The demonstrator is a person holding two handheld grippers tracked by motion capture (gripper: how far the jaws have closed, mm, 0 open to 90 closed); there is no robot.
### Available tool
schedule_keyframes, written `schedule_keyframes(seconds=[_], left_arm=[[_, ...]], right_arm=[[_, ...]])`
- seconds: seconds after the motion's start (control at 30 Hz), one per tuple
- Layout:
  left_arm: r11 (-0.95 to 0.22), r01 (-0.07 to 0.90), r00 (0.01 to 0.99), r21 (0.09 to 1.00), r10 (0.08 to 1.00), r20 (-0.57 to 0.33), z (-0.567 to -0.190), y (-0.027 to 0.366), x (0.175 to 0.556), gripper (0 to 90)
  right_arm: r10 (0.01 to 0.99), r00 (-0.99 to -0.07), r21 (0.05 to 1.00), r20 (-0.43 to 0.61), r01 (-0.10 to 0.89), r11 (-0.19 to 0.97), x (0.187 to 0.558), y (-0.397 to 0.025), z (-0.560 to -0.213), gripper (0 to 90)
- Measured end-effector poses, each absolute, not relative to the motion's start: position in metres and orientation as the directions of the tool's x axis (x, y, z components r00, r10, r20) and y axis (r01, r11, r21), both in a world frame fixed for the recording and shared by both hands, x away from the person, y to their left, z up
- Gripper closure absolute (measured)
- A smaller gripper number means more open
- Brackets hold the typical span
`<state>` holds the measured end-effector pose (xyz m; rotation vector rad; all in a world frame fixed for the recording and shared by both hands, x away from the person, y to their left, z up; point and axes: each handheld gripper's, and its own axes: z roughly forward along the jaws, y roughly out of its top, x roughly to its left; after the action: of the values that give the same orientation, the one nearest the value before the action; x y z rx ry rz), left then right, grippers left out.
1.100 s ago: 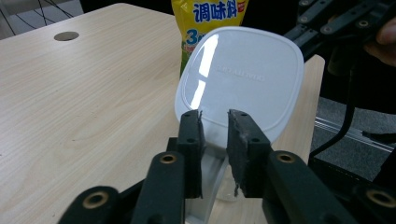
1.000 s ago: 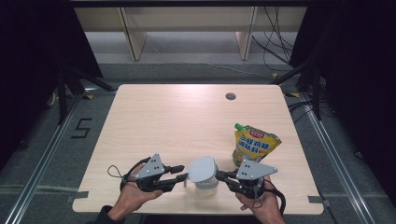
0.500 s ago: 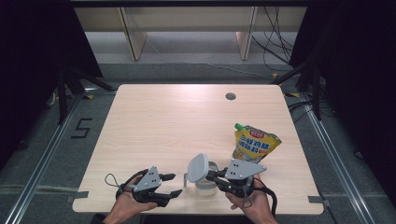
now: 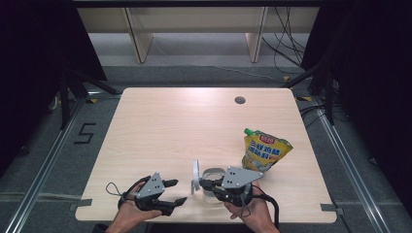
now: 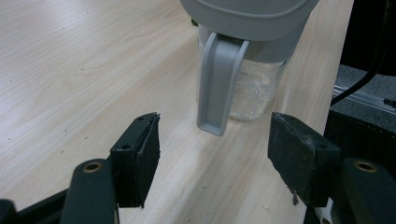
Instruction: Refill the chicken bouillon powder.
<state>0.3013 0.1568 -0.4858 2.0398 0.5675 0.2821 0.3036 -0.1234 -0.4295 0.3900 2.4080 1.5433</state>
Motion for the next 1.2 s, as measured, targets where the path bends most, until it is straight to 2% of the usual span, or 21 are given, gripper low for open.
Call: schedule_keyframes(seconds=[0.03, 0.07, 0.33, 0.43, 0.6, 0.73, 0.77, 0.87, 1.0, 1.07, 1.1, 1.13, 1.17, 1.2], left_arm=[[-0.415, 0.297, 0.857, 0.860, 0.513, -0.049, -0.486, 0.157, 0.300, 32.9], [-0.400, 0.316, 0.849, 0.860, 0.524, -0.068, -0.486, 0.156, 0.300, 32.2], [-0.400, 0.323, 0.839, 0.858, 0.540, -0.064, -0.487, 0.160, 0.302, 29.0], [-0.403, 0.321, 0.839, 0.857, 0.541, -0.060, -0.487, 0.160, 0.303, 26.7], [-0.408, 0.317, 0.840, 0.856, 0.540, -0.053, -0.486, 0.160, 0.301, 25.3], [-0.382, 0.336, 0.824, 0.861, 0.562, -0.072, -0.487, 0.161, 0.301, 25.0], [-0.383, 0.331, 0.823, 0.862, 0.565, -0.065, -0.486, 0.162, 0.302, 25.1], [-0.390, 0.320, 0.827, 0.863, 0.560, -0.053, -0.487, 0.162, 0.304, 24.7], [-0.381, 0.350, 0.816, 0.856, 0.573, -0.078, -0.487, 0.161, 0.303, 24.5], [-0.380, 0.351, 0.813, 0.856, 0.577, -0.077, -0.487, 0.160, 0.303, 24.5], [-0.380, 0.346, 0.815, 0.858, 0.575, -0.075, -0.487, 0.161, 0.303, 24.5], [-0.383, 0.343, 0.815, 0.858, 0.576, -0.069, -0.487, 0.161, 0.303, 24.5], [-0.377, 0.345, 0.813, 0.859, 0.577, -0.073, -0.487, 0.161, 0.303, 24.4], [-0.390, 0.340, 0.815, 0.856, 0.576, -0.061, -0.487, 0.162, 0.304, 24.4]], right_arm=[[0.366, -0.930, 0.910, -0.037, 0.120, 0.397, 0.302, -0.124, -0.430, 89.9], [0.376, -0.926, 0.917, -0.044, 0.112, 0.383, 0.302, -0.124, -0.430, 89.7], [0.426, -0.903, 0.916, -0.054, 0.125, 0.381, 0.306, -0.154, -0.430, 84.6], [0.473, -0.881, 0.922, -0.028, 0.160, 0.353, 0.304, -0.174, -0.430, 82.5], [0.534, -0.844, 0.928, -0.051, 0.158, 0.338, 0.306, -0.208, -0.430, 77.9], [0.595, -0.804, 0.924, 0.000, 0.228, 0.308, 0.302, -0.234, -0.432, 76.0], [0.596, -0.802, 0.931, -0.032, 0.194, 0.311, 0.304, -0.241, -0.433, 75.1], [0.635, -0.772, 0.931, -0.007, 0.227, 0.286, 0.302, -0.256, -0.439, 72.1], [0.669, -0.741, 0.917, 0.049, 0.299, 0.263, 0.298, -0.274, -0.445, 67.1], [0.688, -0.725, 0.925, 0.026, 0.279, 0.259, 0.300, -0.282, -0.447, 64.7], [0.699, -0.713, 0.912, 0.058, 0.322, 0.253, 0.298, -0.285, -0.448, 63.6], [0.702, -0.711, 0.918, 0.034, 0.300, 0.258, 0.300, -0.288, -0.449, 61.6], [0.715, -0.696, 0.915, 0.072, 0.331, 0.231, 0.299, -0.290, -0.451, 59.3], [0.717, -0.695, 0.915, 0.047, 0.318, 0.247, 0.302, -0.294, -0.451, 58.1]])
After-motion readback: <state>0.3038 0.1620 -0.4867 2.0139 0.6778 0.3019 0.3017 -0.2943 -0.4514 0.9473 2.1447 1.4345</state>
